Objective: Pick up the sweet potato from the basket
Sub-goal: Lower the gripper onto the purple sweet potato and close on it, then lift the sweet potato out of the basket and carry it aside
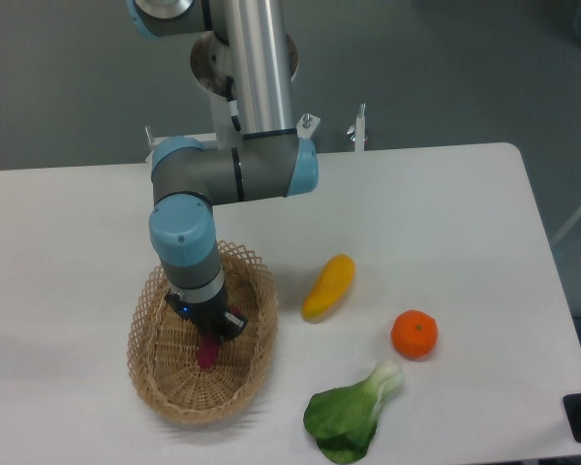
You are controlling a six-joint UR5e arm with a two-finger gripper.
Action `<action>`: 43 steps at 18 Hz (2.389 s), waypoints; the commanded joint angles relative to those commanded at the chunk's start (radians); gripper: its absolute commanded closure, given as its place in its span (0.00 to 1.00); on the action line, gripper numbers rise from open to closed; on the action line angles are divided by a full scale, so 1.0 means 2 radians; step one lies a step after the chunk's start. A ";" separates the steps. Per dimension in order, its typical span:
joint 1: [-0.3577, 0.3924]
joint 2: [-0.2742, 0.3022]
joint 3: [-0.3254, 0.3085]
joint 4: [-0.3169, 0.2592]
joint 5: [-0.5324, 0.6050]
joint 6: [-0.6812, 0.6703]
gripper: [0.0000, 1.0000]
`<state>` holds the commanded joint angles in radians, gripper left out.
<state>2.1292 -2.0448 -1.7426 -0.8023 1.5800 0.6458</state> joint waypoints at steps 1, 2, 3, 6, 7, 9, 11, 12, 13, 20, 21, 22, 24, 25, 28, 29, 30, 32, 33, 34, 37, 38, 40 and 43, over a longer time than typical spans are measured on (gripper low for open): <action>0.000 0.002 0.000 0.000 0.000 0.002 0.72; 0.000 0.008 0.002 0.000 0.000 0.006 0.72; 0.001 0.014 0.002 0.000 -0.001 0.012 0.72; 0.008 0.034 0.008 -0.008 -0.004 0.038 0.72; 0.015 0.041 0.015 -0.011 -0.003 0.053 0.72; 0.034 0.056 0.022 -0.029 -0.005 0.077 0.72; 0.061 0.069 0.034 -0.043 -0.018 0.100 0.72; 0.078 0.073 0.039 -0.051 -0.025 0.118 0.72; 0.096 0.075 0.042 -0.059 -0.028 0.141 0.72; 0.231 0.081 0.081 -0.119 -0.046 0.333 0.72; 0.244 0.081 0.083 -0.123 -0.049 0.353 0.72; 0.255 0.081 0.083 -0.126 -0.050 0.367 0.72; 0.273 0.081 0.085 -0.127 -0.050 0.392 0.72; 0.281 0.081 0.084 -0.131 -0.050 0.403 0.72; 0.294 0.083 0.085 -0.136 -0.048 0.417 0.72; 0.297 0.084 0.085 -0.136 -0.049 0.417 0.72; 0.298 0.085 0.085 -0.136 -0.050 0.418 0.72; 0.296 0.085 0.084 -0.134 -0.051 0.417 0.72; 0.295 0.085 0.084 -0.134 -0.051 0.417 0.72; 0.295 0.085 0.084 -0.134 -0.051 0.417 0.72; 0.298 0.087 0.083 -0.135 -0.051 0.417 0.72; 0.298 0.090 0.083 -0.135 -0.051 0.417 0.72; 0.298 0.090 0.082 -0.135 -0.054 0.417 0.72; 0.298 0.090 0.082 -0.135 -0.059 0.416 0.72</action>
<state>2.7243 -1.8653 -1.5785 -1.0723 1.4620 1.4788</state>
